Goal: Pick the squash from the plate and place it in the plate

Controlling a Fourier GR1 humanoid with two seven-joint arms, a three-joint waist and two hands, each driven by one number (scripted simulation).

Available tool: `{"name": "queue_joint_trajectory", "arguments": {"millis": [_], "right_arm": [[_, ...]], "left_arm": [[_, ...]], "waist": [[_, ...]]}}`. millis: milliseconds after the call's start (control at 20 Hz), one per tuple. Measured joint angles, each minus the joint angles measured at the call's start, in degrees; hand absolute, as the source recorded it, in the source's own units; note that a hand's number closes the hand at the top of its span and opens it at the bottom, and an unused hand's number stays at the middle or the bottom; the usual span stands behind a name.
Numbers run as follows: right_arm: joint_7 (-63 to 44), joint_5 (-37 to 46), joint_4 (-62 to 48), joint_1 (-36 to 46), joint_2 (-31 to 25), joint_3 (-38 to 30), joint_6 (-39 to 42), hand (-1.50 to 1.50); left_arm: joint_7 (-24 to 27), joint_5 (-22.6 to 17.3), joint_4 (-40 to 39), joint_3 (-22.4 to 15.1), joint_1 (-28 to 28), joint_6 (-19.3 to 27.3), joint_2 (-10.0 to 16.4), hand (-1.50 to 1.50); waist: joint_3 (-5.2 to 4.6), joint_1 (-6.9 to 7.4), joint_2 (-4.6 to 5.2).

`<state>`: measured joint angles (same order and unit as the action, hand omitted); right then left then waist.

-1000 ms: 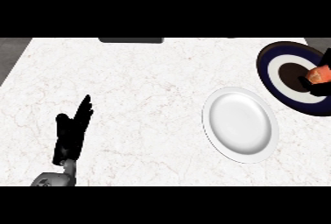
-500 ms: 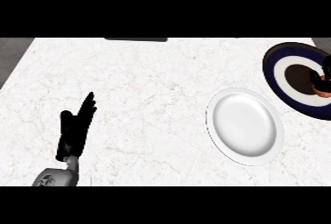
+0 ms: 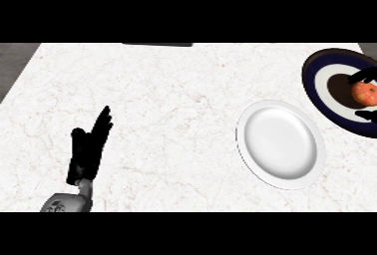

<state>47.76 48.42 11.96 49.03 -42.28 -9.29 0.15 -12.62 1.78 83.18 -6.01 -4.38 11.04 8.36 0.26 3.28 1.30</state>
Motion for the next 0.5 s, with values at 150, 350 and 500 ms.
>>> {"name": "queue_joint_trajectory", "arguments": {"millis": [150, 350, 500], "right_arm": [[5.97, -3.16, -1.01, 0.63, -0.23, -2.65, 4.51, -1.5], [8.74, -9.78, -3.04, 2.3, -0.77, -8.45, 11.06, -1.5], [7.88, -13.83, -4.69, 3.06, -2.05, -11.96, 14.77, -1.5]], "left_arm": [[0.45, -0.13, -0.66, 0.45, -0.12, -0.08, 0.05, 0.0], [0.72, -0.01, -0.95, 0.6, -0.17, -0.05, 0.08, 0.0], [0.54, 0.0, -0.63, 0.5, 0.2, 0.09, -0.17, 0.0]], "waist": [[0.03, -0.43, -0.05], [0.1, -0.66, -0.09], [0.09, -0.8, -0.18]]}}
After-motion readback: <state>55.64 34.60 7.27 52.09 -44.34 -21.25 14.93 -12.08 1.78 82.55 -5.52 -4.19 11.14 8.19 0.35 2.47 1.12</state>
